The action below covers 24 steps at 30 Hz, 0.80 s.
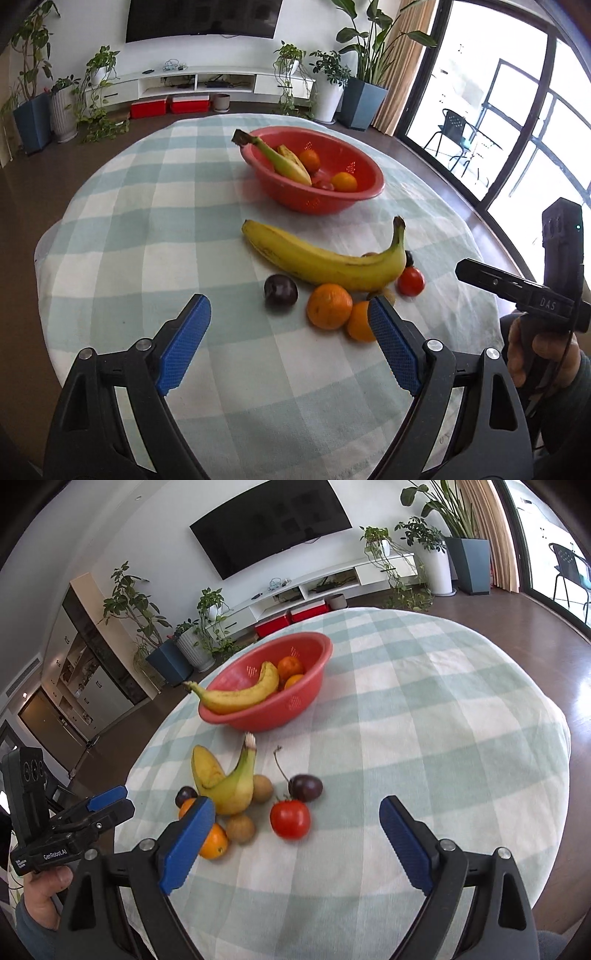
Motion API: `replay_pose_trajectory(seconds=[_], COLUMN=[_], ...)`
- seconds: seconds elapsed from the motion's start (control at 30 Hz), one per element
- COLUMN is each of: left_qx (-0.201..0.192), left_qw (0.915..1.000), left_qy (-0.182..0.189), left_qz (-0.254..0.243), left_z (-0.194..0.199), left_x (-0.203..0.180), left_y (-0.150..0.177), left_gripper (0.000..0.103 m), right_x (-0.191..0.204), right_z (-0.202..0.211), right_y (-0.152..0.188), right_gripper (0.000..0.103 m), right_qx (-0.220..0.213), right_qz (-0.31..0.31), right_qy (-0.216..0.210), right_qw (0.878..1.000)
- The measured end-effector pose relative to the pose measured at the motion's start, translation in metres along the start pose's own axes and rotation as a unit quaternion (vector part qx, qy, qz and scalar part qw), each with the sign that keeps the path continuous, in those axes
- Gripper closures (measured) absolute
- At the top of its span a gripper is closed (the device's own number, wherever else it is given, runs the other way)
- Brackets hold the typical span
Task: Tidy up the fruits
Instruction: 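Move the left tool back over the remaining fruit toward the dark plum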
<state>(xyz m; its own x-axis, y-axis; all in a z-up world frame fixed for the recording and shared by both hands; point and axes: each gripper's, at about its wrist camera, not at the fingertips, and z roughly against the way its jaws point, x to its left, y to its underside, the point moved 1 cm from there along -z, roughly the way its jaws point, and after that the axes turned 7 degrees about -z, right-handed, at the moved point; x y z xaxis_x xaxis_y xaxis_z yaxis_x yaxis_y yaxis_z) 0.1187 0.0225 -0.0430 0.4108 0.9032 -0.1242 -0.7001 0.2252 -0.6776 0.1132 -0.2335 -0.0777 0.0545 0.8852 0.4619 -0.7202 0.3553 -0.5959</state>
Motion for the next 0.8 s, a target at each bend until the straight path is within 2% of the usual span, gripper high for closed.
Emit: replay_pose_trajectory(seconds=[0.13,0.27,0.4,0.6,0.8], left_qx=[0.019,0.019,0.016,0.033,0.055], left_qw=[0.9998,0.9996,0.9991,0.9984,0.9957], left_qy=[-0.011,-0.022,-0.036,-0.039,-0.052], left_qz=[-0.003,-0.001,-0.018,-0.023,-0.054], left_z=[-0.009,-0.009,-0.013,-0.028,-0.045], left_x=[-0.005,-0.003,-0.002,0.007,0.012], left_y=[0.013,0.015,0.008,-0.009,-0.024], left_gripper=[0.016,0.016,0.011,0.011,0.011], right_x=[0.007,0.006,0.004,0.005,0.003], right_z=[0.004,0.005,0.002,0.002,0.002], right_y=[0.011,0.016,0.021,0.025,0.026], right_gripper=[0.01,0.01,0.01,0.01,0.011], right_qx=[-0.011,-0.017,-0.011,-0.018,-0.017], right_qz=[0.026,0.028,0.028,0.037,0.03], right_qy=[0.014,0.016,0.019,0.021,0.02], right_qw=[0.999,0.999,0.999,0.999,0.999])
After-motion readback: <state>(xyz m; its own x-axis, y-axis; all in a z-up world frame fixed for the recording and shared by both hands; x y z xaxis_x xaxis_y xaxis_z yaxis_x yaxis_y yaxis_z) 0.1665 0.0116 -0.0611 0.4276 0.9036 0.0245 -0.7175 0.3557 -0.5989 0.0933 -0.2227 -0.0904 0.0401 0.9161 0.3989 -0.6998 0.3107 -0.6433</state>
